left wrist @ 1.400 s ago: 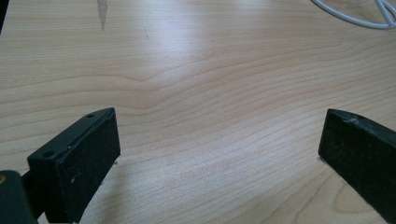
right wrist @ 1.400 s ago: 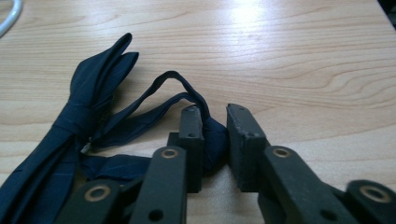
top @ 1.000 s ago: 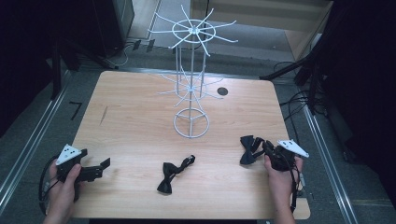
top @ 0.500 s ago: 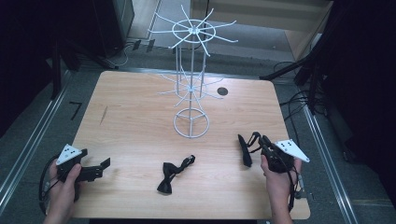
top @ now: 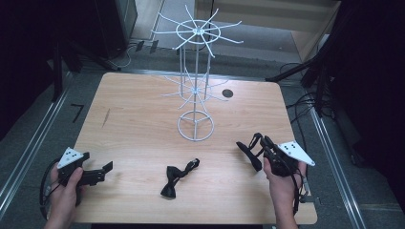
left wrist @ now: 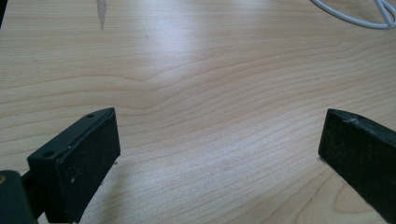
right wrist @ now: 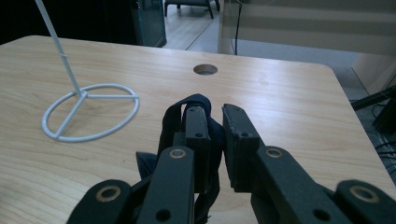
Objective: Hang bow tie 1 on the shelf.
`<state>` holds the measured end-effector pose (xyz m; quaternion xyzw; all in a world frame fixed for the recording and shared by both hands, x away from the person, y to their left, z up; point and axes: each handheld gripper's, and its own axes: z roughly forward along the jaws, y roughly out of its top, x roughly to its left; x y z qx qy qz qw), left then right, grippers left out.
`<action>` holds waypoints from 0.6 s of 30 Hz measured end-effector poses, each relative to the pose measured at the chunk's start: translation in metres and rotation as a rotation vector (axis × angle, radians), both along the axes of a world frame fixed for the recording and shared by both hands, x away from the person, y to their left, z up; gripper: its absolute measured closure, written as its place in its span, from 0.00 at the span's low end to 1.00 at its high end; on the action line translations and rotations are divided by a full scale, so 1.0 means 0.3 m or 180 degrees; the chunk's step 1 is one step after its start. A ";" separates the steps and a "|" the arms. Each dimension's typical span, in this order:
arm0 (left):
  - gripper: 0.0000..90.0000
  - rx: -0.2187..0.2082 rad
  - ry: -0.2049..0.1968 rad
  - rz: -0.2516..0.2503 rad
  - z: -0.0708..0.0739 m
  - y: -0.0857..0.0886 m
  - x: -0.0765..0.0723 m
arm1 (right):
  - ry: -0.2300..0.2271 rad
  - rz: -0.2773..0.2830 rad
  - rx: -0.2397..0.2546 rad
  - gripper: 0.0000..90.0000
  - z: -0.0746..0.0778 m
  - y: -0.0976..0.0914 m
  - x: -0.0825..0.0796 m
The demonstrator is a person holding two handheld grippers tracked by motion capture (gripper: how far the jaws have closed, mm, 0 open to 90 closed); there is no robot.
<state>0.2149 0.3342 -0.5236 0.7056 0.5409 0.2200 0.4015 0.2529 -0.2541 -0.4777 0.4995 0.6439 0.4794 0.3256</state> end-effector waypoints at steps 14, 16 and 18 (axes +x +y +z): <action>0.00 -0.0021 -0.0019 0.0008 -0.001 0.001 -0.001 | -0.0110 0.0153 -0.0050 0.92 0.056 0.072 0.002; 0.00 -0.0023 -0.0017 0.0004 -0.001 0.002 -0.001 | -0.0119 0.0170 -0.0042 0.92 0.062 0.081 0.004; 0.00 -0.0033 -0.0020 0.0012 -0.001 0.002 -0.002 | -0.0135 0.0181 -0.0043 0.92 0.069 0.090 0.007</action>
